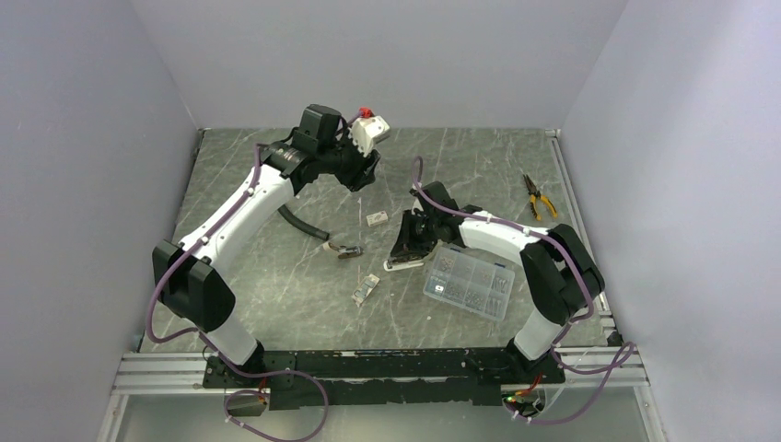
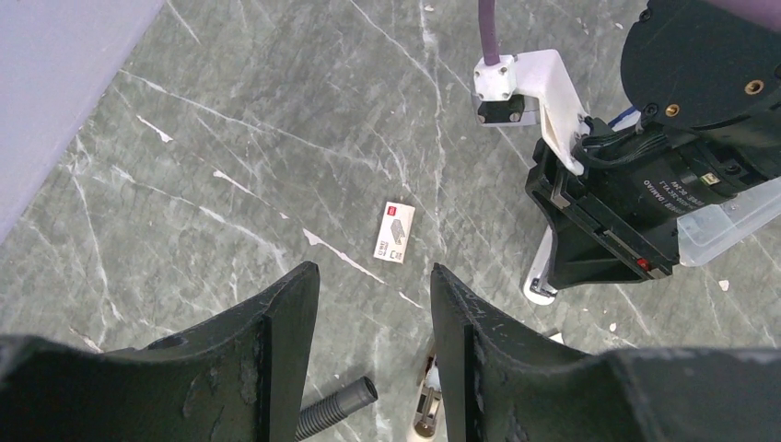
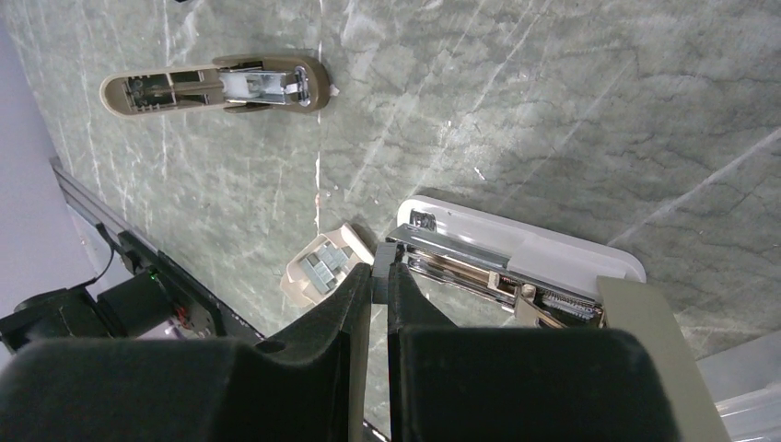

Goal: Load the staples into the stapler
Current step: Install the staple into the stapler.

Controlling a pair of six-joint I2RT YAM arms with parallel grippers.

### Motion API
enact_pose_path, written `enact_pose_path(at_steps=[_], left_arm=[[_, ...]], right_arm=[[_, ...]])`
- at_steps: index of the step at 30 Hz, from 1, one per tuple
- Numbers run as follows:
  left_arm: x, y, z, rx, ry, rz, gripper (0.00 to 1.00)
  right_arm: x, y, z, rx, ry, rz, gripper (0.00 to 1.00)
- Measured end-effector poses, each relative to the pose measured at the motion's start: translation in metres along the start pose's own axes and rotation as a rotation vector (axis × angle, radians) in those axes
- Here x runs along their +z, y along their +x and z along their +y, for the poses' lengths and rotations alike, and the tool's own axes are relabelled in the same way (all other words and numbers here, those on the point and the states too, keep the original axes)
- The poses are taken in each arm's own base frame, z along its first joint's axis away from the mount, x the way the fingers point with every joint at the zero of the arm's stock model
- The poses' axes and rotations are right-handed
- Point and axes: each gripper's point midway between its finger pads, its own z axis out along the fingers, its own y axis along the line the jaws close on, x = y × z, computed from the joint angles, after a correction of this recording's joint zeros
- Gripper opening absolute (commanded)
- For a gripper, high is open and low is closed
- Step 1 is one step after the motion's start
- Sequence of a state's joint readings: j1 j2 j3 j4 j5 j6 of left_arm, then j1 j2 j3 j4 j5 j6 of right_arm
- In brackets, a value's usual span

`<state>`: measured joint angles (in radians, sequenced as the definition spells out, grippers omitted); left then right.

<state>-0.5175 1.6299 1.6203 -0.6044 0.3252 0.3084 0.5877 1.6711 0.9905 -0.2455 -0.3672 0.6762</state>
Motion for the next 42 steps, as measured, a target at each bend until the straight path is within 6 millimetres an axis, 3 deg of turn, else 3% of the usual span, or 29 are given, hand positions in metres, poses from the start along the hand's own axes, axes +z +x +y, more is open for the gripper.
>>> enact_pose_path(at_steps=[16, 42], left_arm=[[-0.006, -0.005, -0.001, 0.005, -0.001, -0.014, 0.54], [-0.008, -0.002, -0.002, 0.004, -0.003, -0.011, 0.54]], right_arm=[[0.005, 0.005, -0.008, 0.009, 0.021, 0.009, 0.00], [0.014, 0.009, -0.004, -0.044, 0.023, 0.030, 0.00]])
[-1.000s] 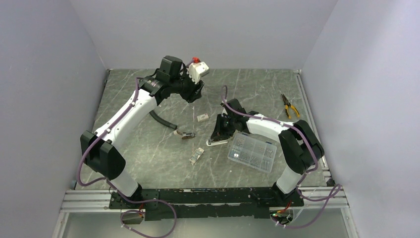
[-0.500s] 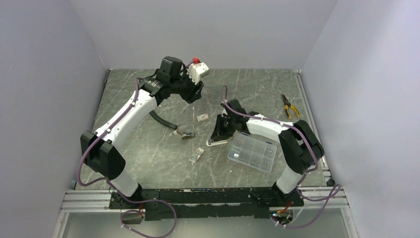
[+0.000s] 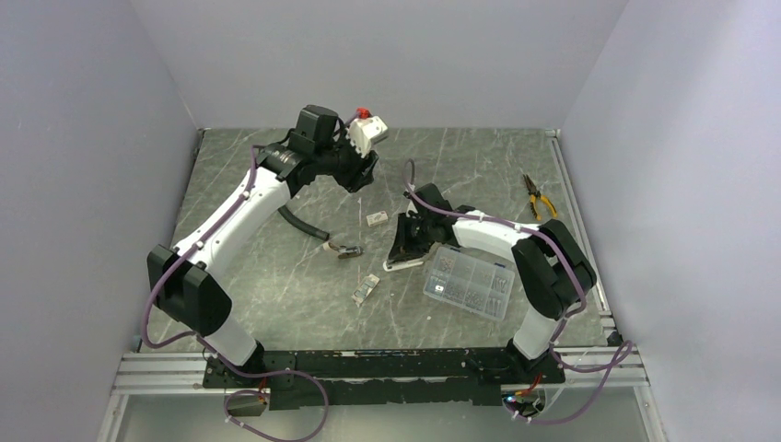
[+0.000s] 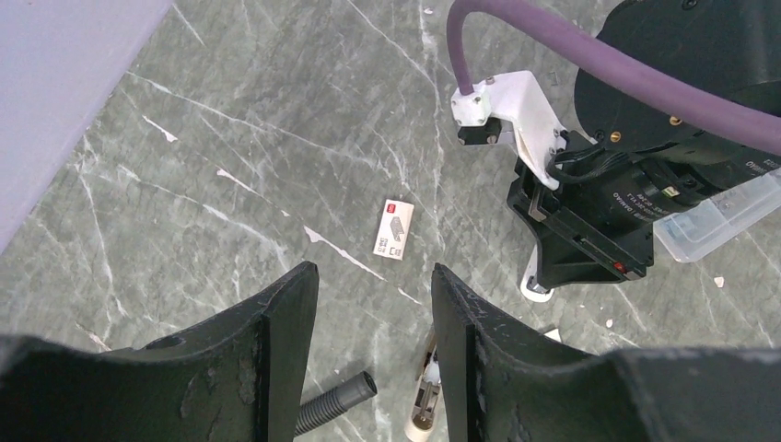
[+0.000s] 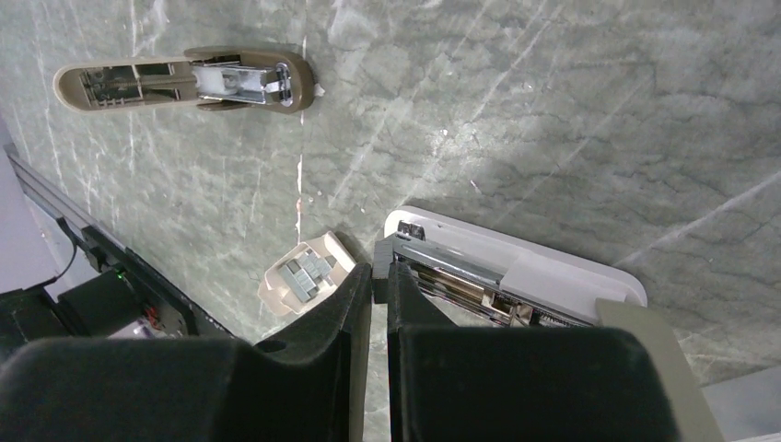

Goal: Load the staples into the stapler
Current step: Install the staple into the stapler.

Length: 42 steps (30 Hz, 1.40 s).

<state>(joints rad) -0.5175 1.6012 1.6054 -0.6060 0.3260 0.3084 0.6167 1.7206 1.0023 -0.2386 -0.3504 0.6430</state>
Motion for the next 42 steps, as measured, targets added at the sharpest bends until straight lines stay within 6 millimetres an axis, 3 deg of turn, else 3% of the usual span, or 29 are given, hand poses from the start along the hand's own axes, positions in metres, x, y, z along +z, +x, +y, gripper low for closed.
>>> enact_pose_path(at_steps=[17, 34, 42], left_arm=[[-0.001, 0.003, 0.000, 0.000, -0.009, 0.005, 0.54], [-0.003, 0.005, 0.009, -0.001, -0.044, 0.015, 0.54], [-0.003, 0.006, 0.010, -0.002, -0.047, 0.016, 0.54]], right_arm=[[-0.002, 0.000, 0.005, -0.081, -0.009, 0.008, 0.00], [-0.007, 0.020, 0.012, -0.149, -0.045, 0.099, 0.00], [-0.014, 0.006, 0.023, -0.213, -0.055, 0.081, 0.00]])
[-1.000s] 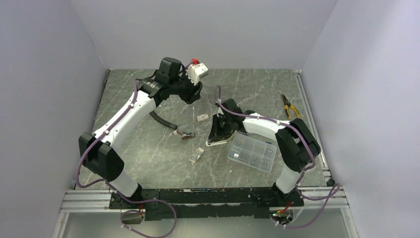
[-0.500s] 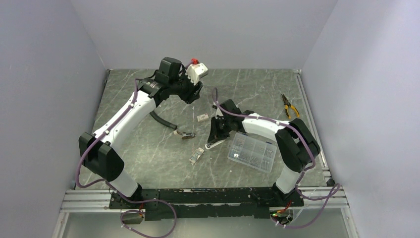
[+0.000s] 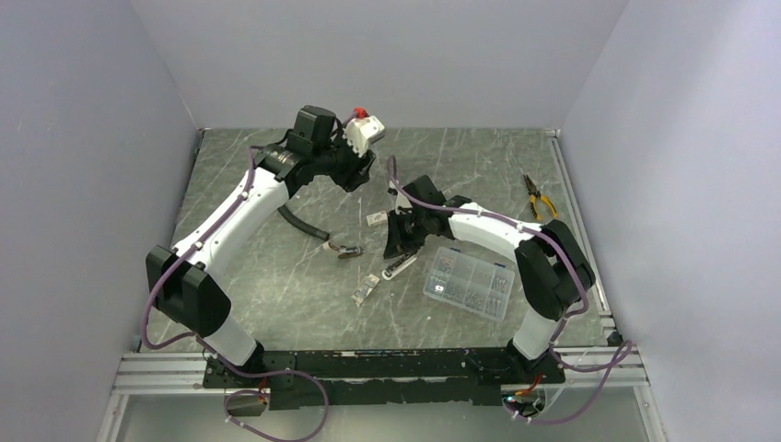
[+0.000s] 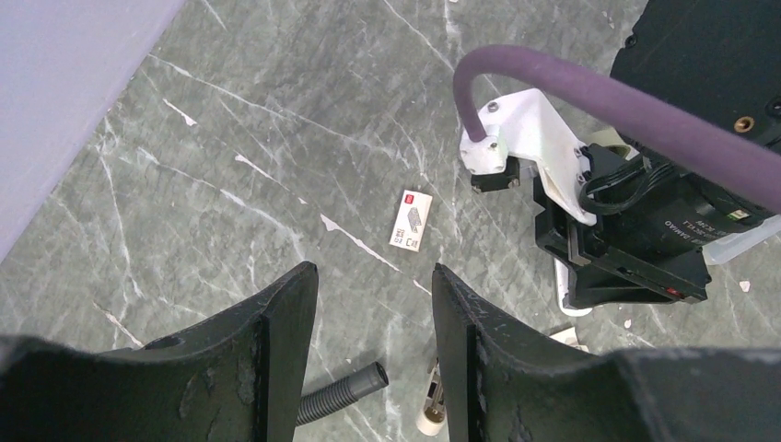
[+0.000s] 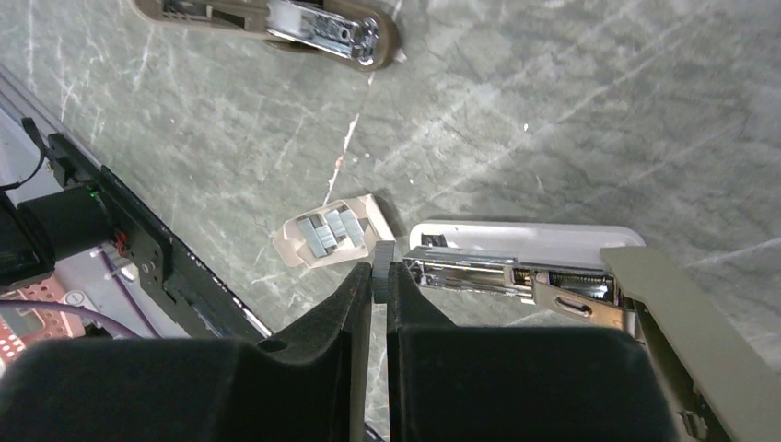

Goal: Load the staples into the stapler
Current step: Install the staple into the stapler.

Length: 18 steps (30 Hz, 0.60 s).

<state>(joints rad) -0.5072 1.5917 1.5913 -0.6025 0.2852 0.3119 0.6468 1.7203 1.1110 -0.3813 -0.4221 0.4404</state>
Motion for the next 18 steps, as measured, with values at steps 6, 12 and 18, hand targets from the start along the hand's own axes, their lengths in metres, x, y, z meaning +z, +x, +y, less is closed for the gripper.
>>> enact_pose_path(at_steps=[6, 12, 18], left_arm=[[0.000, 0.000, 0.000, 0.000, 0.001, 0.000, 0.54], [0.000, 0.000, 0.001, -0.004, -0.005, 0.002, 0.55], [-0.002, 0.002, 0.015, -0.031, -0.068, 0.007, 0.55]], right_arm=[[-0.003, -0.011, 0.005, -0.060, -0.008, -0.007, 0.00], [-0.001, -0.006, 0.000, -0.091, 0.002, 0.025, 0.00], [-0.002, -0.001, 0.000, -0.093, -0.002, 0.047, 0.00]])
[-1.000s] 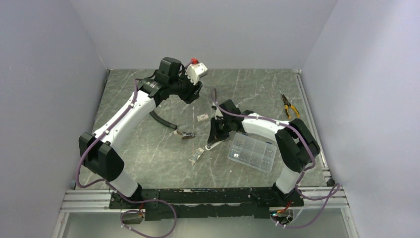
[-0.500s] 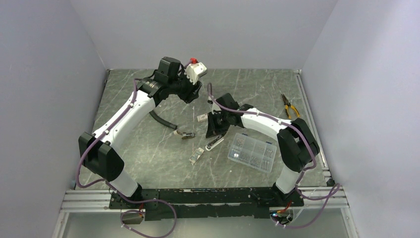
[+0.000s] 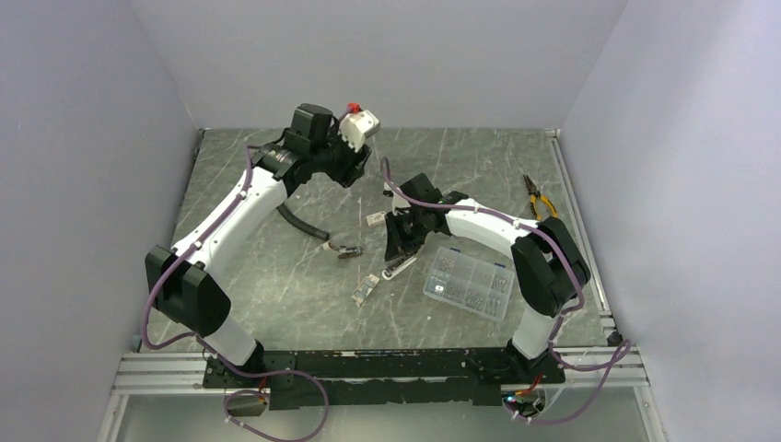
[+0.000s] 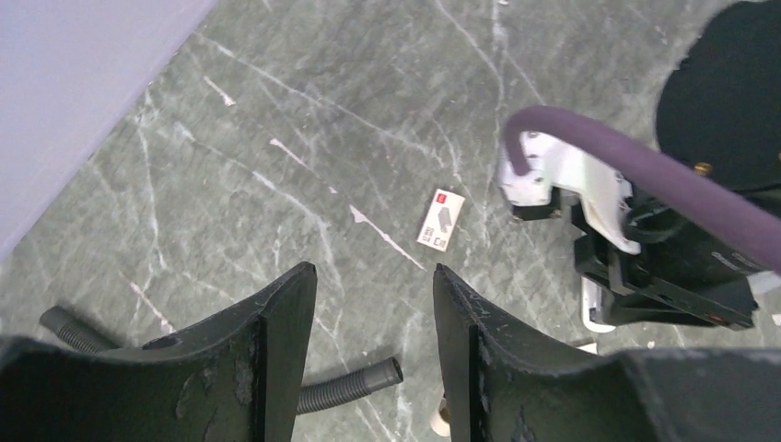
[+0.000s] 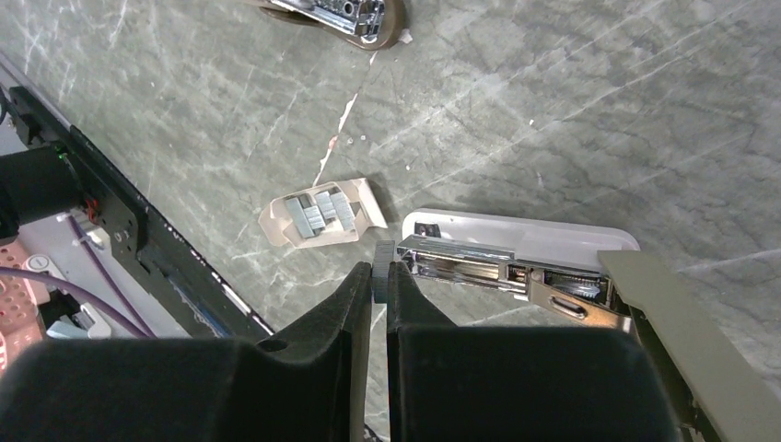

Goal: Load the staples into the stapler
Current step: Install the staple into the stapler.

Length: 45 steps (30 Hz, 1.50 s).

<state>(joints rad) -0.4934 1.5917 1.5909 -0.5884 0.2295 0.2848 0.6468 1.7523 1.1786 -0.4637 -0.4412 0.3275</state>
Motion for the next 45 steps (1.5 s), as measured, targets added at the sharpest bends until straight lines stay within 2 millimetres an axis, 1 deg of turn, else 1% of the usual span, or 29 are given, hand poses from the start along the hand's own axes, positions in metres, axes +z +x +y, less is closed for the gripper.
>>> enact_pose_path(at_steps=[6, 9, 17, 29, 45], left_arm=[[-0.003, 0.002, 0.020, -0.030, -0.075, 0.004, 0.56], [-0.003, 0.001, 0.023, -0.031, -0.087, -0.001, 0.56], [-0.003, 0.001, 0.023, -0.032, -0.089, -0.001, 0.56], [-0.003, 0.001, 0.023, -0.032, -0.089, -0.001, 0.56], [-0.003, 0.001, 0.024, -0.034, -0.088, -0.001, 0.56]], right_arm=[[-0.001, 0.004, 0.001, 0.002, -0.010, 0.018, 0.00], [-0.001, 0.006, 0.001, 0.004, -0.007, 0.025, 0.00], [0.000, 0.011, -0.002, 0.006, 0.000, 0.045, 0.00], [0.007, 0.018, -0.008, 0.023, 0.012, 0.078, 0.00], [0.007, 0.016, -0.011, 0.027, 0.024, 0.072, 0.00]])
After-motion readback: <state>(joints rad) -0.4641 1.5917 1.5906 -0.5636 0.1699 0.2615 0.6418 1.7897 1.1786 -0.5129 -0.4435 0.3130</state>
